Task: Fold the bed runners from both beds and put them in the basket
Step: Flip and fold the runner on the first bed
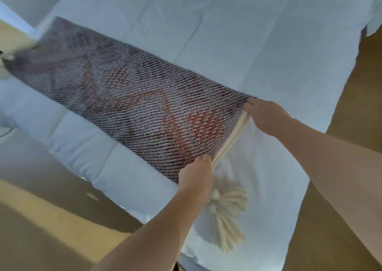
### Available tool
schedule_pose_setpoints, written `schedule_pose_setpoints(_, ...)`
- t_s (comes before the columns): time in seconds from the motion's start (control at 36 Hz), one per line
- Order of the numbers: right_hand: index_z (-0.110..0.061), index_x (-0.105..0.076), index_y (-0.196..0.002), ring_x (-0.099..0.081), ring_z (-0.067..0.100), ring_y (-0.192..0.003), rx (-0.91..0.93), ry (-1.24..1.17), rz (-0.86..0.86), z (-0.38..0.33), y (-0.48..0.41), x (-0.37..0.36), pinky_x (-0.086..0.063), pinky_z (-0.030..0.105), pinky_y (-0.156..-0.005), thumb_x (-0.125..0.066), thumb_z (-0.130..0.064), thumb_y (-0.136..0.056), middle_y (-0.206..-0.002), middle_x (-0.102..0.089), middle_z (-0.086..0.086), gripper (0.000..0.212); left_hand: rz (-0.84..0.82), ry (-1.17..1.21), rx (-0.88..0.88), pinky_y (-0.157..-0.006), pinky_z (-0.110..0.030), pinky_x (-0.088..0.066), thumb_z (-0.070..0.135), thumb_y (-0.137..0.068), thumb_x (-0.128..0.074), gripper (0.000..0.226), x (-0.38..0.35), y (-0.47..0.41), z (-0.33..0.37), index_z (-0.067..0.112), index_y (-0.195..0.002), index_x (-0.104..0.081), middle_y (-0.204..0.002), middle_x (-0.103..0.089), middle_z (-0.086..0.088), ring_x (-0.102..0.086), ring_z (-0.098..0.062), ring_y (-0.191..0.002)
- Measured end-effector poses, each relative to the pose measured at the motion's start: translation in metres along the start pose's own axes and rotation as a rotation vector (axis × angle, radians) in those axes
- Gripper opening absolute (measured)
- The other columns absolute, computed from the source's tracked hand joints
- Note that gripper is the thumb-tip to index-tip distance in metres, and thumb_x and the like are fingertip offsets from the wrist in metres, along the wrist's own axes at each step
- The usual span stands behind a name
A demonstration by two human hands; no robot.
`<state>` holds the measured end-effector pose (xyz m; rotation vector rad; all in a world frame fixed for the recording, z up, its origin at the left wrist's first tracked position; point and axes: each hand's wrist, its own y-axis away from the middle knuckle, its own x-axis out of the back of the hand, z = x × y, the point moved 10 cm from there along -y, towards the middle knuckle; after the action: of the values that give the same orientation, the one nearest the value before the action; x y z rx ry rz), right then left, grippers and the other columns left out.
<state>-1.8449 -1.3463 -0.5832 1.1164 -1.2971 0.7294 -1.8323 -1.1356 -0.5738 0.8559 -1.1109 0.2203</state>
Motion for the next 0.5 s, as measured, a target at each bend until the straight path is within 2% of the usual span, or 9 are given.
schedule_pose_setpoints(0.08, -0.001, -0.053, -0.105, -0.058, 0.036, -0.092, -0.025, -0.106, 0.019, -0.011, -0.005, 0.031, -0.048, 0.043, -0.077, -0.036, 0.003, -0.089, -0.111, -0.056, 0.018, 0.023, 0.044, 0.025, 0.012, -0.064, -0.035, -0.041, 0.005, -0.088, -0.046, 0.017, 0.027, 0.014, -0.023, 0.018, -0.098, -0.041, -0.094, -0.058, -0.001, -0.063, -0.029, -0.086)
schedule_pose_setpoints(0.17, -0.002, -0.054, -0.116, -0.056, 0.035, -0.098, -0.064, -0.123, 0.025, -0.026, -0.012, 0.067, -0.048, 0.042, -0.082, -0.034, 0.005, -0.09, -0.111, -0.056, 0.017, 0.033, 0.097, 0.045, 0.043, -0.062, -0.033, -0.038, 0.006, -0.085, -0.048, 0.019, 0.061, 0.027, -0.052, 0.02, -0.089, -0.035, -0.081, -0.049, 0.004, -0.06, -0.028, -0.08)
schedule_pose_setpoints(0.25, -0.004, -0.054, -0.117, -0.052, 0.03, -0.099, -0.064, -0.081, 0.033, -0.046, -0.019, 0.104, -0.048, 0.039, -0.079, -0.035, 0.009, -0.085, -0.108, -0.054, 0.014, 0.039, 0.151, 0.06, 0.058, -0.062, -0.034, -0.039, 0.009, -0.084, -0.049, 0.018, 0.1, 0.04, -0.08, 0.019, -0.095, -0.04, -0.091, -0.051, 0.002, -0.059, -0.028, -0.084)
schedule_pose_setpoints(0.31, -0.003, -0.055, -0.117, -0.052, 0.028, -0.099, -0.045, -0.077, 0.058, -0.059, -0.023, 0.128, -0.048, 0.038, -0.079, -0.037, 0.009, -0.084, -0.105, -0.054, 0.014, 0.039, 0.204, 0.073, 0.037, -0.06, -0.035, -0.04, 0.007, -0.083, -0.051, 0.027, 0.125, 0.047, -0.092, 0.02, -0.104, -0.042, -0.099, -0.05, 0.001, -0.058, -0.028, -0.082)
schedule_pose_setpoints(0.39, -0.005, -0.056, -0.115, -0.051, 0.027, -0.099, -0.058, -0.068, 0.105, -0.089, -0.025, 0.179, -0.048, 0.039, -0.077, -0.036, 0.005, -0.087, -0.105, -0.053, 0.013, 0.036, 0.244, 0.107, 0.024, -0.058, -0.037, -0.044, 0.002, -0.082, -0.051, 0.032, 0.168, 0.065, -0.123, 0.021, -0.106, -0.04, -0.098, -0.049, 0.002, -0.055, -0.025, -0.072)
schedule_pose_setpoints(0.44, -0.005, -0.055, -0.113, -0.051, 0.028, -0.099, -0.062, -0.047, 0.127, -0.108, -0.027, 0.209, -0.05, 0.041, -0.076, -0.036, 0.004, -0.088, -0.105, -0.053, 0.013, 0.033, 0.26, 0.122, 0.01, -0.061, -0.039, -0.049, 0.003, -0.082, -0.05, 0.031, 0.192, 0.076, -0.142, 0.022, -0.105, -0.039, -0.096, -0.051, 0.003, -0.056, -0.025, -0.072)
schedule_pose_setpoints(0.5, -0.006, -0.055, -0.112, -0.052, 0.029, -0.1, -0.074, -0.031, 0.137, -0.127, -0.029, 0.234, -0.05, 0.042, -0.077, -0.036, 0.004, -0.088, -0.105, -0.052, 0.012, 0.032, 0.263, 0.13, -0.015, -0.061, -0.038, -0.047, 0.005, -0.084, -0.047, 0.028, 0.214, 0.086, -0.161, 0.023, -0.104, -0.039, -0.095, -0.051, 0.003, -0.055, -0.024, -0.072)
